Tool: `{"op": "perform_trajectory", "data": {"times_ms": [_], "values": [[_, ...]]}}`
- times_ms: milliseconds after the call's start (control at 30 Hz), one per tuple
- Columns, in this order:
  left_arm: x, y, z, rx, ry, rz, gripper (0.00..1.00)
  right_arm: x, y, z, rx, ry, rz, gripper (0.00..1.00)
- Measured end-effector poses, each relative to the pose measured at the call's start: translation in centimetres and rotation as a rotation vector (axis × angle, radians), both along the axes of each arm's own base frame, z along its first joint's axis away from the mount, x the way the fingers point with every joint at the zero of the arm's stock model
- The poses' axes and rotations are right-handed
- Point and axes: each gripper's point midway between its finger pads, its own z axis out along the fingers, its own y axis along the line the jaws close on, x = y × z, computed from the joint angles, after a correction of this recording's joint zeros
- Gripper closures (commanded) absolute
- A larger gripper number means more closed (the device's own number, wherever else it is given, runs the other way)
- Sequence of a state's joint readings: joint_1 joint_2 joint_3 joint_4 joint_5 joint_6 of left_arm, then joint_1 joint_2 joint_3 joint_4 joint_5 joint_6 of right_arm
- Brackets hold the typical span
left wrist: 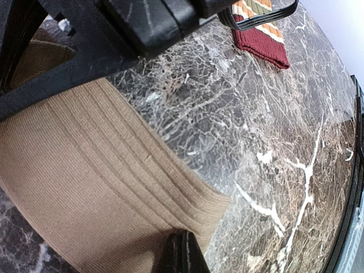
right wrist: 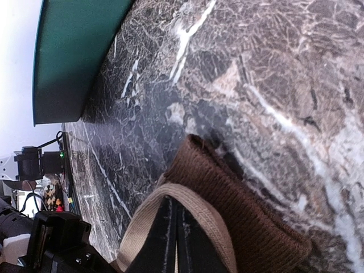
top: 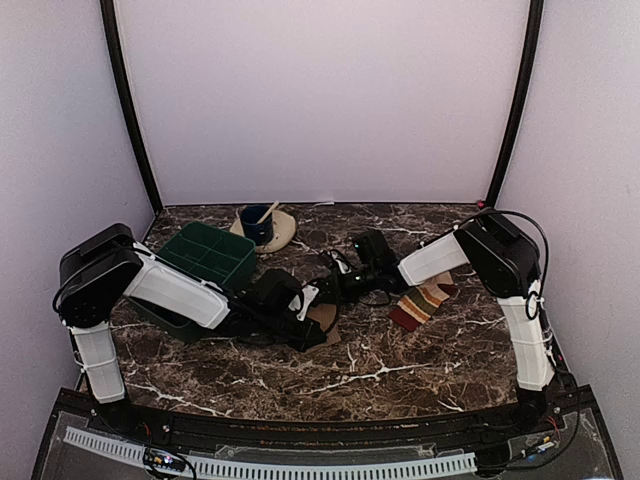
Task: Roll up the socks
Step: Smooth out the sock at the center of the board.
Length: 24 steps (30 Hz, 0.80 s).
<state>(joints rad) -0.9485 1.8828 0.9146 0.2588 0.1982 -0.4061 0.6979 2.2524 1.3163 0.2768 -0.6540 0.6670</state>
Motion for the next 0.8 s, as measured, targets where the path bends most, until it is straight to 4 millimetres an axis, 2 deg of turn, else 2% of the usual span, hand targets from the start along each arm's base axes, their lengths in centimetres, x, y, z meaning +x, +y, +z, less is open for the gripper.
{"op": "perform_trajectory", "data": {"times_ms": [433, 567, 667, 800], "values": [[0.3, 0.2, 0.0, -0.002, 0.004, 0.008, 1.00, 2.4, -0.4, 0.3, -0.044, -0.045, -0.006, 0.93], [0.3, 0.2, 0.0, -0.003, 0.004, 0.008, 1.00, 3.2, -0.8, 0.4, -0.061, -0.063, -0.024, 0.87], [0.2, 0.4, 0.0, -0.002, 0.003, 0.010, 0.94, 3.4, -0.8, 0.5, -0.066, -0.077, -0.021, 0.81], [0.0, 1.0, 0.3, -0.002, 0.004, 0.023, 0.75, 3.9, -1.4, 0.7, -0.103, -0.118, -0.037, 0.70]]}}
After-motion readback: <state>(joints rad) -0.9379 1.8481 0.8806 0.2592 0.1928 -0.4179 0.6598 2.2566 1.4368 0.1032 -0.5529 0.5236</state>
